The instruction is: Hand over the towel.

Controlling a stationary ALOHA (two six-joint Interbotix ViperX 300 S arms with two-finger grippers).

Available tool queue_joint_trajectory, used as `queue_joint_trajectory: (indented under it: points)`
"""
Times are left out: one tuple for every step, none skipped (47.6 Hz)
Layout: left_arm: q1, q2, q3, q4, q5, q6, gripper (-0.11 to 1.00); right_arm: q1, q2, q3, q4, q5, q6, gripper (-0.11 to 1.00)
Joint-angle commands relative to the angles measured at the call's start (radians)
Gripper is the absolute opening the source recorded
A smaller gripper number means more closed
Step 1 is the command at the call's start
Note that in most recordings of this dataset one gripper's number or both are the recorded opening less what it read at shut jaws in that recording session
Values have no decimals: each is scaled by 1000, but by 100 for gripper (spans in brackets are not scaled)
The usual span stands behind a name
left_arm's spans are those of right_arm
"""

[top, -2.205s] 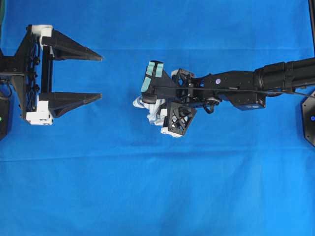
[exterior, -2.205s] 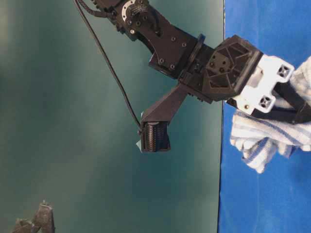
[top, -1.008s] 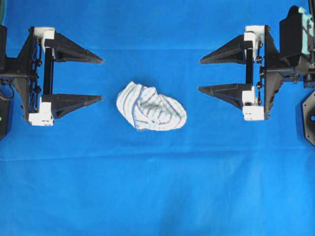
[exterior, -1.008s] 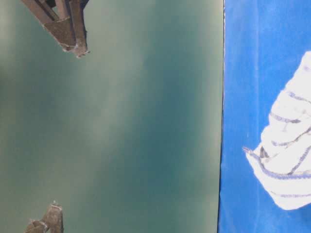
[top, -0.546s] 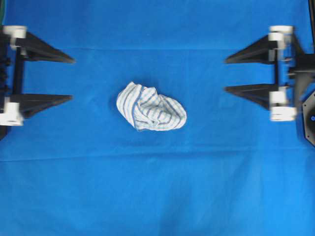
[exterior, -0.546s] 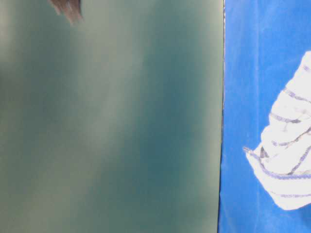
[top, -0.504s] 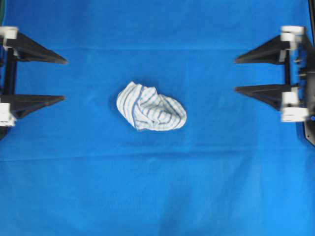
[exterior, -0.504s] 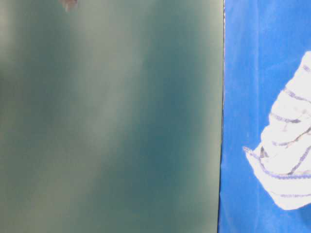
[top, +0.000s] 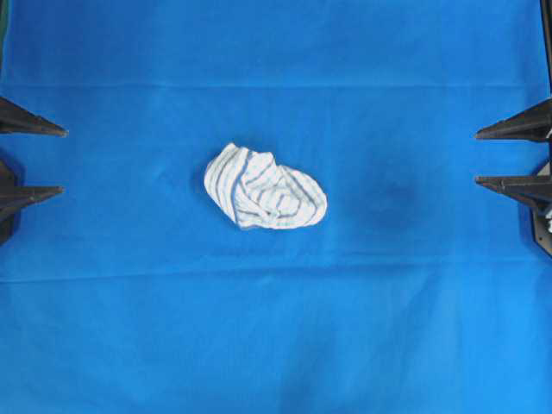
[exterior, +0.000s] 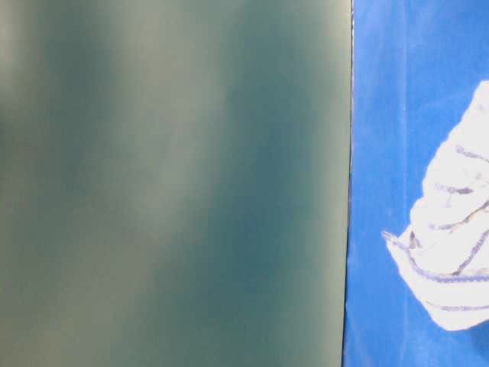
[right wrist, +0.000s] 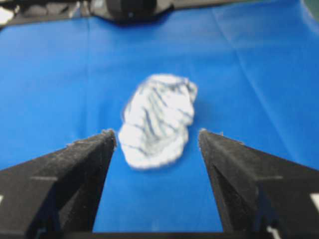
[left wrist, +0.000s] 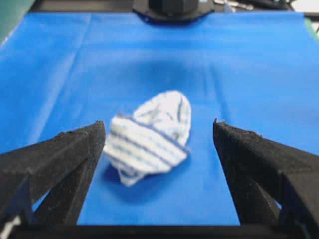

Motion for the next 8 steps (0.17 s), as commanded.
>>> queue_joint_trajectory:
  points:
    - [-2, -28, 25, 2, -15, 2, 92, -2, 12, 15, 5, -40, 6, 70]
    - [-2, -35, 37, 2, -23, 0, 91, -2, 15, 20, 5, -48, 6, 70]
    - [-2, -40, 44, 2, -28, 0, 91, -2, 18, 25, 6, -54, 8, 70]
    - [-2, -43, 52, 2, -34, 0, 91, -2, 25, 28, 6, -61, 8, 70]
    - [-2, -46, 60, 2, -41, 0, 91, -2, 28, 31, 8, -66, 8, 70]
    - [-2, -46, 64, 2, -46, 0, 91, -2, 32, 32, 8, -72, 8, 70]
    - [-2, -46, 69, 2, -51, 0, 91, -2, 37, 34, 8, -77, 8, 70]
    - [-2, -46, 72, 2, -54, 0, 91, -2, 40, 35, 8, -80, 8, 70]
